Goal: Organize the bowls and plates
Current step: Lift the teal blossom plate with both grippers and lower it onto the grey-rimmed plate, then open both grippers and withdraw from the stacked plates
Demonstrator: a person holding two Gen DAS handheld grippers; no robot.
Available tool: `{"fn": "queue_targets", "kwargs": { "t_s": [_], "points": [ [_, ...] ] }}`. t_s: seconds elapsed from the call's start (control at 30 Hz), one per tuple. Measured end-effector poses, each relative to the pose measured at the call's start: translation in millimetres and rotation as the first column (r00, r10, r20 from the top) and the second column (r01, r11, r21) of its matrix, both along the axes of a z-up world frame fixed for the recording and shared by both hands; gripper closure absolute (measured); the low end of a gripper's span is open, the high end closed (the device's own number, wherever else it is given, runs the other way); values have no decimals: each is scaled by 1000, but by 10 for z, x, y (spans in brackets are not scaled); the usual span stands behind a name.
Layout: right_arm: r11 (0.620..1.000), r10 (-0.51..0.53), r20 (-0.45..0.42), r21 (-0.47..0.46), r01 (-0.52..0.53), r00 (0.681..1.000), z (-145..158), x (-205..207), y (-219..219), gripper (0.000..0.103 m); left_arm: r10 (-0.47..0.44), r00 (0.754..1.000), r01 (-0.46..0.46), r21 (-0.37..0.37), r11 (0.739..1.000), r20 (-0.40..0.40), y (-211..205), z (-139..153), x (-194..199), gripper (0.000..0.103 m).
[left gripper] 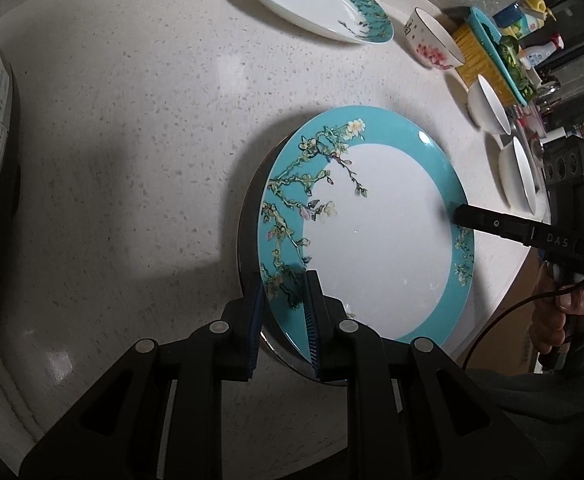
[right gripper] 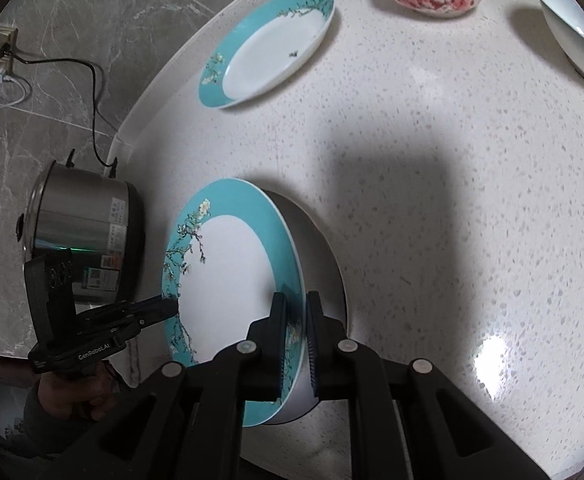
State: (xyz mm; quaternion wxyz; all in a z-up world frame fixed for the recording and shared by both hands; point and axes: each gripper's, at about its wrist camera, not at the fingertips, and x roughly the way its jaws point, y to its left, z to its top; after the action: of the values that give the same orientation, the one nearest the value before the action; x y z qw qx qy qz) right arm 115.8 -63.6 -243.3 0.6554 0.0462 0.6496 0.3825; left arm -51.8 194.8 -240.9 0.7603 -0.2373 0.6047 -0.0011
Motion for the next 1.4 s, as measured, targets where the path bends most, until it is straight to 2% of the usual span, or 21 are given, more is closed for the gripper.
{"fn": "queue_targets", "kwargs": {
  "t_s": [0.3, 0.47, 0.63, 0.83, 0.97, 1.03, 1.4],
  "points": [
    [998, 18, 50, -59, -15, 999, -65, -97, 50, 88, -59, 998, 58, 105, 993, 10, -133, 42, 52, 86],
    [996, 32, 78, -83, -26, 996, -56, -115, 62, 87, -106, 994, 102, 194, 976, 13, -282, 62, 69, 83],
    [991, 60, 136, -131, -42, 989, -26, -183, 150, 85, -131, 991, 125, 243, 962, 10, -393, 73, 59, 82],
    [968, 140, 240, -236, -82, 960, 31, -334, 313, 80, -154, 988, 148, 302, 942, -4, -515, 68, 66, 81],
    [951, 181, 289, -296, -92, 940, 42, -407, 395, 78, -180, 983, 175, 365, 915, -20, -639, 50, 75, 80],
    [936, 214, 319, -338, -100, 923, 28, -454, 453, 77, -182, 983, 175, 370, 913, -17, -666, 47, 82, 78],
    [908, 283, 398, -404, -110, 873, 22, -644, 593, 76, -178, 984, 164, 410, 897, -5, -683, 19, 49, 74]
  ]
}}
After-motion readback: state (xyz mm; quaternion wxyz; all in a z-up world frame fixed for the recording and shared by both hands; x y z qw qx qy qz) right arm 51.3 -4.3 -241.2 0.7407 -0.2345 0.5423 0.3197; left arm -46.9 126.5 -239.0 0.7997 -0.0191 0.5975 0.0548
